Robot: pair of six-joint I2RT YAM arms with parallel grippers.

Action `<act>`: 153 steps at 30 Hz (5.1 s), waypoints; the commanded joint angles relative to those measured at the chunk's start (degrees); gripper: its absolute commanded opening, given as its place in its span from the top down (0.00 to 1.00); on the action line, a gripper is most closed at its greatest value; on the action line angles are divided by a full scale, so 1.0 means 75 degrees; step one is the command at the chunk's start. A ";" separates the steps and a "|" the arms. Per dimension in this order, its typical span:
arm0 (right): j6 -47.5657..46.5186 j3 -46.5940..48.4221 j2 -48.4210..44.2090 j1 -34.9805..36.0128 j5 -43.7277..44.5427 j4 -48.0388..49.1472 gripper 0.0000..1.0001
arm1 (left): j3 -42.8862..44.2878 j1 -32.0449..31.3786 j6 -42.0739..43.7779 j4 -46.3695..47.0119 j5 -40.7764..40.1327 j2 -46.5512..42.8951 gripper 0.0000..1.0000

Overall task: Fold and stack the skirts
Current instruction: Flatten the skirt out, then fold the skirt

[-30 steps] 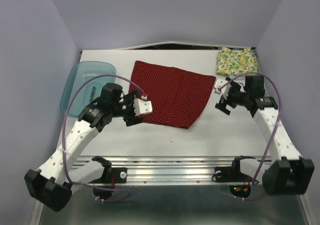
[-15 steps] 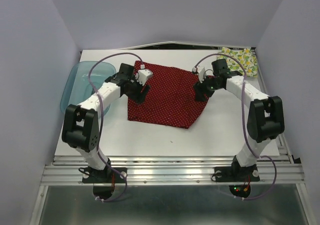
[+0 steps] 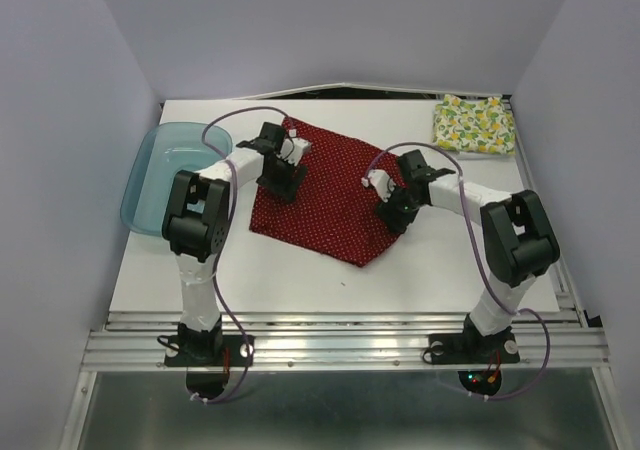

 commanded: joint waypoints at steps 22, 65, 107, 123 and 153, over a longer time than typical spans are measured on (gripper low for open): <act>0.1218 0.0924 -0.0812 0.0765 -0.0403 -0.1300 0.37 | -0.0846 -0.0076 0.2040 -0.1829 0.1557 -0.2491 0.28; 0.1113 0.2840 -0.0917 -0.0193 -0.2233 -0.2870 0.37 | 0.4152 -0.0159 0.1828 -0.2613 0.2155 0.0509 0.19; -0.1431 0.5059 0.3431 -0.1649 -0.0731 -0.0690 0.72 | 0.5374 0.0955 0.3587 -0.2836 0.2353 0.2968 0.44; -0.1104 0.6395 0.3912 -0.1790 -0.0544 -0.0784 0.99 | 0.5620 0.0990 0.3529 -0.2896 0.2506 0.3121 0.96; -0.1924 0.3844 0.0176 -0.1849 -0.1199 -0.1135 0.99 | 0.0421 0.0838 0.4349 0.0478 0.1452 -0.2266 1.00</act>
